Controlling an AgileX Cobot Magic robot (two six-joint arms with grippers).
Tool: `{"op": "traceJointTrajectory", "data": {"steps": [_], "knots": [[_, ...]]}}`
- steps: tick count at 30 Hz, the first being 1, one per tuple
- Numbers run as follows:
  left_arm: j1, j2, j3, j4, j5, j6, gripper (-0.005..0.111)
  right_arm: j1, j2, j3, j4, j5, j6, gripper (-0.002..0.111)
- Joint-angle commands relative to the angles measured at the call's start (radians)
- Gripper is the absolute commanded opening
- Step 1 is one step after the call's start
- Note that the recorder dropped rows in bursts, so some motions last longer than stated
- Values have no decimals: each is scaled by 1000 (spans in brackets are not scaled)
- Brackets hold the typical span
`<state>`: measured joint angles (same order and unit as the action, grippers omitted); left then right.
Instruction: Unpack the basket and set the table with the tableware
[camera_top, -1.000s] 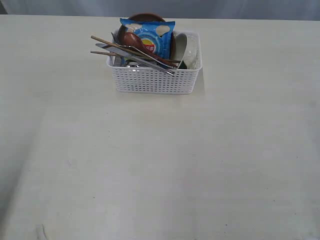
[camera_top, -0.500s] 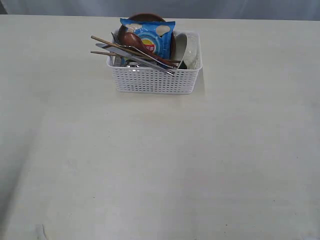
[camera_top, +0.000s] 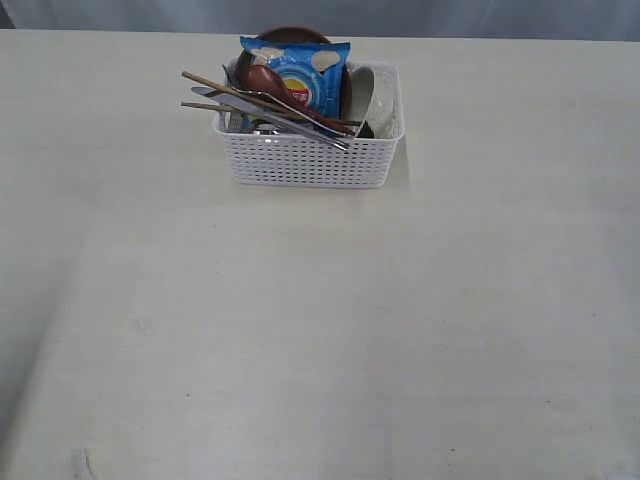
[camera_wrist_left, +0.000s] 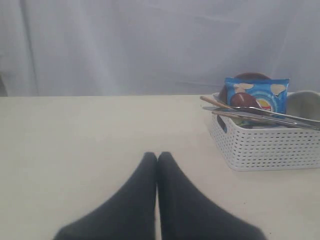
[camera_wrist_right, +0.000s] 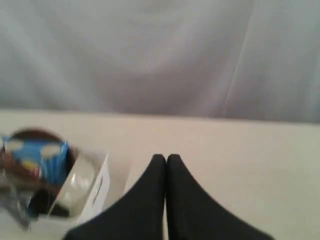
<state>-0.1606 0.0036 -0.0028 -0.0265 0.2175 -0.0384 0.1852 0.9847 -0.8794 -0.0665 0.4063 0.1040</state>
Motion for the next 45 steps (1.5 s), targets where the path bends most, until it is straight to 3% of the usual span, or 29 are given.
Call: {"op": "traceJointTrajectory", "data": {"steps": [1, 7, 18, 21, 25, 34, 41, 45], "knots": [[-1, -4, 3, -7, -6, 0, 0, 144, 291, -166, 42, 346, -132, 0], [-1, -4, 3, -7, -6, 0, 0, 272, 552, -312, 57, 488, -154, 0], [-1, -4, 3, -7, -6, 0, 0, 395, 708, -556, 129, 481, -204, 0], [-1, -4, 3, -7, -6, 0, 0, 427, 720, -597, 129, 410, -212, 0], [-1, -4, 3, -7, -6, 0, 0, 466, 751, -644, 129, 374, -342, 0], [-1, -4, 3, -7, -6, 0, 0, 529, 958, -868, 115, 565, -396, 0], [-1, -4, 3, -7, -6, 0, 0, 545, 1189, -1176, 34, 815, -396, 1], [-1, -4, 3, -7, -6, 0, 0, 542, 1245, -1265, 28, 815, -396, 13]]}}
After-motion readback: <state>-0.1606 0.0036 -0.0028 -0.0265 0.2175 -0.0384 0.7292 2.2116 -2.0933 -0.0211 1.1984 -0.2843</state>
